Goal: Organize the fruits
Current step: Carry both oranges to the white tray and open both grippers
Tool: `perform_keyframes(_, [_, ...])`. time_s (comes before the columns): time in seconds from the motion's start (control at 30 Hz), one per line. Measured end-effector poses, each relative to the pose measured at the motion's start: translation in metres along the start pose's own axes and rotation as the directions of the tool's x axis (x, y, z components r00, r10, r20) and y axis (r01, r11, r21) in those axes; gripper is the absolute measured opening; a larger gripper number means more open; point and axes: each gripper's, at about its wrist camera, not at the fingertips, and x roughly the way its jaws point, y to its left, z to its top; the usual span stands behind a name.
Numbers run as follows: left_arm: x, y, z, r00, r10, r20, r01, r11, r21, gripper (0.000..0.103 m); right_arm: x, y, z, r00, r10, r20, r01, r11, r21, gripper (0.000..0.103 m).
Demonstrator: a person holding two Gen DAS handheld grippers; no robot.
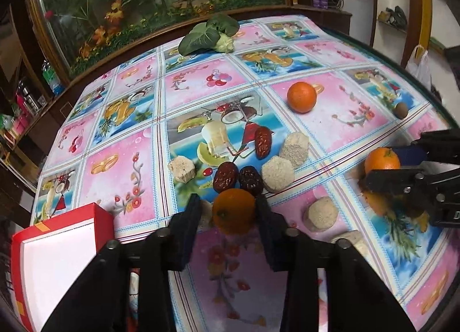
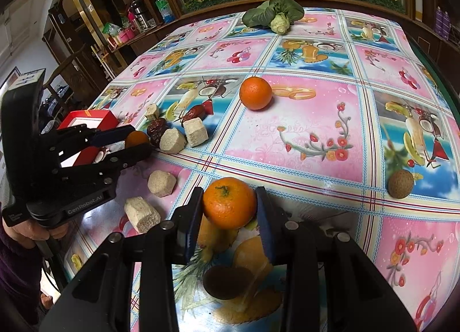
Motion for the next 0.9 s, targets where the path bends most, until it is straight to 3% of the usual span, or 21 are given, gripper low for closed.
perform_keyframes(0.5, [-0.019, 0.002, -0.022, 0.996, -0.089, 0.016, 0.089, 0.994, -0.065, 0.029, -0.001, -0.004, 0.0, 0.999, -0.028, 0.027, 0.027, 0.999, 0.017, 0.038])
perform_keyframes(0.63, [-0.033, 0.002, -0.029, 0.996, -0.084, 0.036, 0.087, 0.992, -0.091, 0.029, -0.004, -0.004, 0.0, 0.999, -0.023, 0.04, 0.022, 0.999, 0.024, 0.038])
perform_keyframes(0.77, [-0.064, 0.01, -0.036, 0.992, -0.067, 0.105, 0.082, 0.985, -0.149, 0.029, -0.013, 0.004, 0.0, 0.996, -0.011, 0.083, 0.01, 1.0, 0.02, 0.038])
perform_keyframes(0.9, [-0.096, 0.025, -0.048, 0.987, 0.0, 0.158, 0.033, 0.978, -0.207, 0.029, -0.024, 0.033, -0.002, 0.992, 0.04, 0.121, -0.04, 0.999, -0.005, 0.038])
